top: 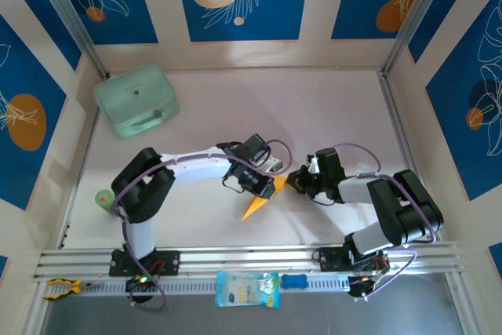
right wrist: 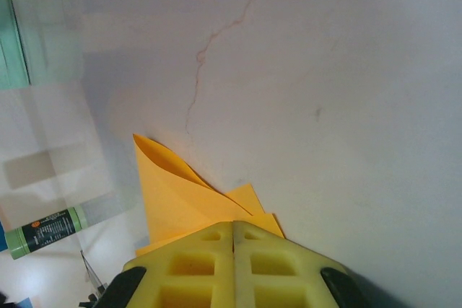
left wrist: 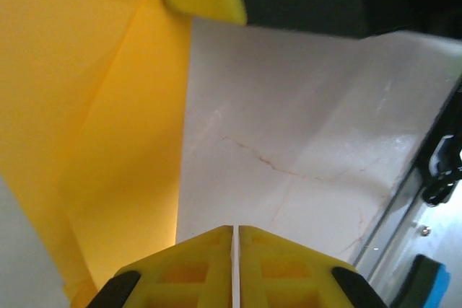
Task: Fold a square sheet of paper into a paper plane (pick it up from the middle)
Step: Fold the wing for the fifth time at the center of the table.
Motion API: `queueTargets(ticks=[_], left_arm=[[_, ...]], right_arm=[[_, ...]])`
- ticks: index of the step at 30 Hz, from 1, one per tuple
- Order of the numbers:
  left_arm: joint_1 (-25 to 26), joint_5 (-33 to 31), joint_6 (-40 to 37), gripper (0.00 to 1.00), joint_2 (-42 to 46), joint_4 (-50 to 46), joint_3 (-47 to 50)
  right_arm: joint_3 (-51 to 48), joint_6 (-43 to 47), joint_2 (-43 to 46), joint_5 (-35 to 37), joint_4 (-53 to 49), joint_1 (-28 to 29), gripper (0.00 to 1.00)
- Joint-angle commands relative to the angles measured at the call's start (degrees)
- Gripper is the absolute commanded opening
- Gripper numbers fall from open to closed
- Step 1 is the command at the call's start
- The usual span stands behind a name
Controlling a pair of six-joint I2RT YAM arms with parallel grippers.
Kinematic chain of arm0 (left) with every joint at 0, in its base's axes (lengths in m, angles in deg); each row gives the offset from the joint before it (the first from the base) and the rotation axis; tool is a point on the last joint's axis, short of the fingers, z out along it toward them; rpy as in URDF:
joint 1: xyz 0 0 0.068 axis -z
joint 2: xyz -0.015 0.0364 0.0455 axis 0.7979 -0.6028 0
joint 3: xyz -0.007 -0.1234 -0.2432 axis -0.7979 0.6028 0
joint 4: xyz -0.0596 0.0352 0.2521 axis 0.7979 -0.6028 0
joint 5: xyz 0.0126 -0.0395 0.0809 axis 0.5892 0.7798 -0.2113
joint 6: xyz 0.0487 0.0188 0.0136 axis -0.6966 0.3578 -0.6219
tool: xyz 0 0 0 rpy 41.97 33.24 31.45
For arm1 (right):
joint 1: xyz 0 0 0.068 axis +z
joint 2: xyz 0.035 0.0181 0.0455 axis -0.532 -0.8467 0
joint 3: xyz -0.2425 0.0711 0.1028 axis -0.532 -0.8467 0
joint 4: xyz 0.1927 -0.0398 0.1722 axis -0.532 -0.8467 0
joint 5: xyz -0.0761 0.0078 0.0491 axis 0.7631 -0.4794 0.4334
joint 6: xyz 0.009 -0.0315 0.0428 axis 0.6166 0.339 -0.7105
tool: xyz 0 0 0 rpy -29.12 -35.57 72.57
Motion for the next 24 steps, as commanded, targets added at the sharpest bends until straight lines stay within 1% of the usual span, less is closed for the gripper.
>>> queueTargets(ticks=[1,3,5,10,14,17,19,24], left_arm=[[0.4,-1.5,-2.3,0.09,-3.1,-3.9,-0.9],[0.4,-3.4,-2.8,0.08,-4.1,-4.5,0.0],[0.3,-4.0,-2.5,0.07,-4.4,-3.3,1.8],[0.4,-2.2,-0.5,0.02,-5.2,0.5,5.9],[0.4,-2.2,-0.3,0.01,-4.6,1.0,6.8],[0.3,-2.3,-0.2,0.01,-4.0,1.2,6.9],[0.2,-2.3,-0.2,0.01,-3.8,1.2,6.9],[0.2,-2.3,0.5,0.01,-3.0,1.2,6.9]], right_arm=[[-0.7,1.2,-1.3,0.1,-2.8,0.4,0.05],[-0.9,1.4,-1.4,-0.1,-2.8,0.3,0.05],[-1.0,1.2,-1.2,-0.3,-2.5,0.4,0.05],[-0.8,1.0,0.6,-1.3,-2.4,0.4,0.06],[0.2,1.7,5.3,-1.2,-4.6,1.3,0.07],[1.2,2.9,7.8,-1.7,-6.1,2.8,0.07],[1.7,2.4,8.0,-1.7,-5.9,4.3,0.07],[2.1,0.9,4.6,0.1,-3.4,8.7,0.07]])
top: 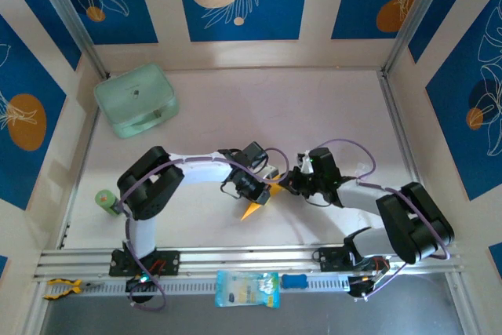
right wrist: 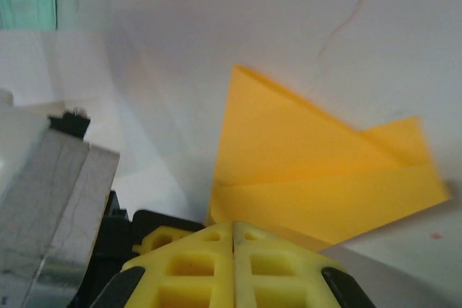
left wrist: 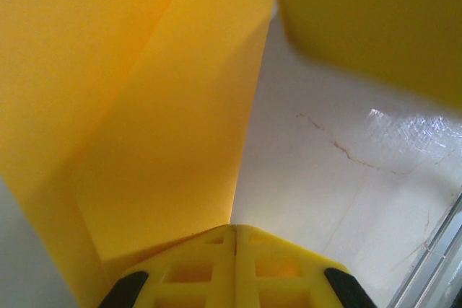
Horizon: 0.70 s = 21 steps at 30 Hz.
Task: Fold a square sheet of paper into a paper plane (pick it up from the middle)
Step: Fold the wing for the fifth time at the center of the table.
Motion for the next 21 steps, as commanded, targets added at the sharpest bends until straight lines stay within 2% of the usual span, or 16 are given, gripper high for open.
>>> queueTargets(ticks=[1,6,15,18,21], left_arm=[[0.4,-1.4,0.7,0.01,-0.7,-2.8,2.3],[0.4,-1.8,1.2,0.01,-0.8,-2.7,2.3],[0.4,-1.9,1.4,0.00,-1.4,-2.9,2.5],[0.4,-1.9,1.5,0.00,-1.3,-2.8,2.5],[0.4,-2.1,1.5,0.00,-1.0,-2.7,2.7]], right_arm=[[0.9,-0.2,-3.3,0.2,0.9,1.9,0.07],[1.8,0.2,-8.5,0.5,-0.2,1.1,0.06],[2.0,2.9,-7.9,-1.8,-1.0,-11.0,0.06],[2.4,2.5,-6.6,-2.9,-0.5,-10.9,0.07],[1.8,1.1,-3.9,-1.8,-0.1,-8.4,0.07]])
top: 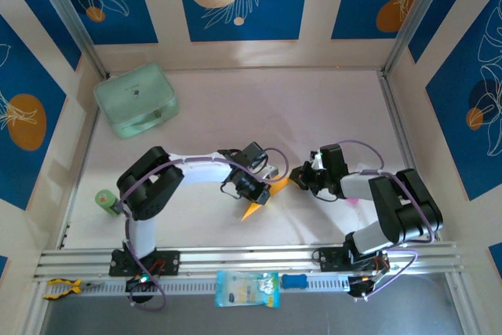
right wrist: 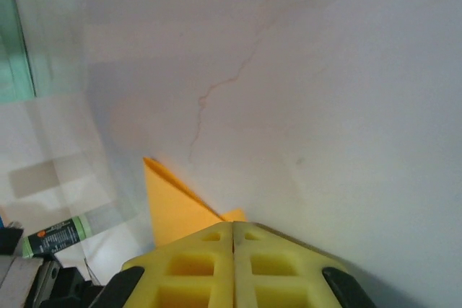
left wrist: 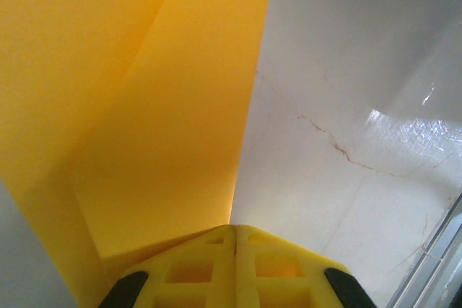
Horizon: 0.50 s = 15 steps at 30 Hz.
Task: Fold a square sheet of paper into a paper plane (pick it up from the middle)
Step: Fold the wing for the fifth time at the center of the table.
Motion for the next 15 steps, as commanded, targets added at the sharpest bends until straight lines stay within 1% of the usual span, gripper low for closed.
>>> queueTargets(ticks=[1,4,8,11,15], left_arm=[[0.4,-2.2,0.8,0.00,-1.1,-3.2,2.4],[0.4,-2.7,0.9,0.00,-0.6,-3.0,3.0],[0.3,-2.6,1.2,0.00,-0.5,-2.5,3.2],[0.4,-2.4,1.3,0.00,-0.2,-2.5,3.4],[0.3,-2.6,1.4,0.01,-0.2,-2.5,3.2]], right_arm=[[0.3,-0.9,3.5,0.4,-0.6,3.0,0.08],[-0.3,-2.7,4.9,3.0,0.4,7.0,0.09],[0.2,-3.7,4.4,5.0,1.0,11.5,0.09],[0.0,-4.0,3.5,5.0,1.9,12.6,0.09],[0.2,-4.5,0.1,3.7,4.0,13.2,0.09]])
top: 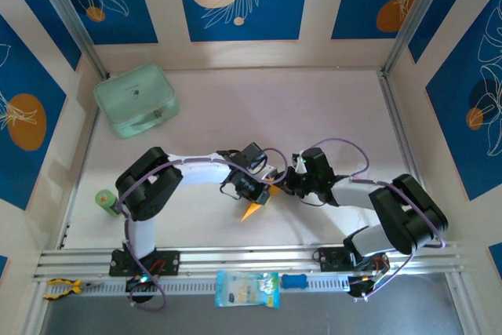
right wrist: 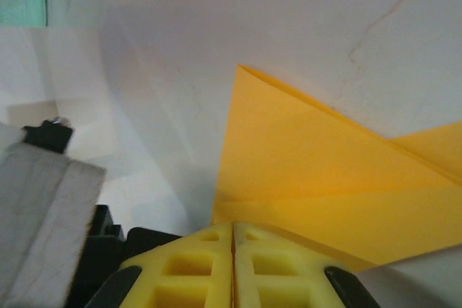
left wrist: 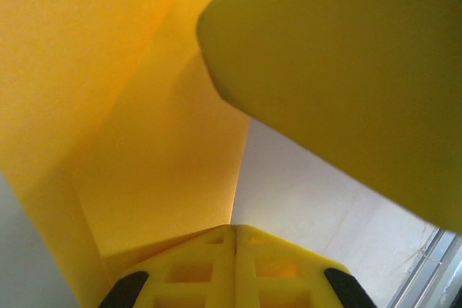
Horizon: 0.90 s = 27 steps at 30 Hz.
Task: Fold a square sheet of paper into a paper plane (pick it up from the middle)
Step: Fold the wing for the fifth time at the center of the table.
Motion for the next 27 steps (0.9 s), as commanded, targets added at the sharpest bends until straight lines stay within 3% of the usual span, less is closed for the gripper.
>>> queueTargets(ticks=[1,7,16,27], left_arm=[[0.3,-2.1,0.5,0.01,-0.7,-3.7,2.1],[0.3,-1.6,0.9,0.06,1.6,-3.7,2.2],[0.3,-1.3,1.7,0.18,7.5,-4.3,3.4],[0.1,-3.9,1.1,0.13,7.2,-6.8,6.8]], right_arm=[[0.4,-0.9,-3.1,-0.2,1.6,0.9,0.08],[0.6,-0.6,-7.4,2.2,-0.6,0.3,0.06],[0.1,0.0,-9.9,-0.4,1.1,-2.1,0.04],[0.8,0.9,-9.5,-1.2,-0.1,-2.5,0.04]])
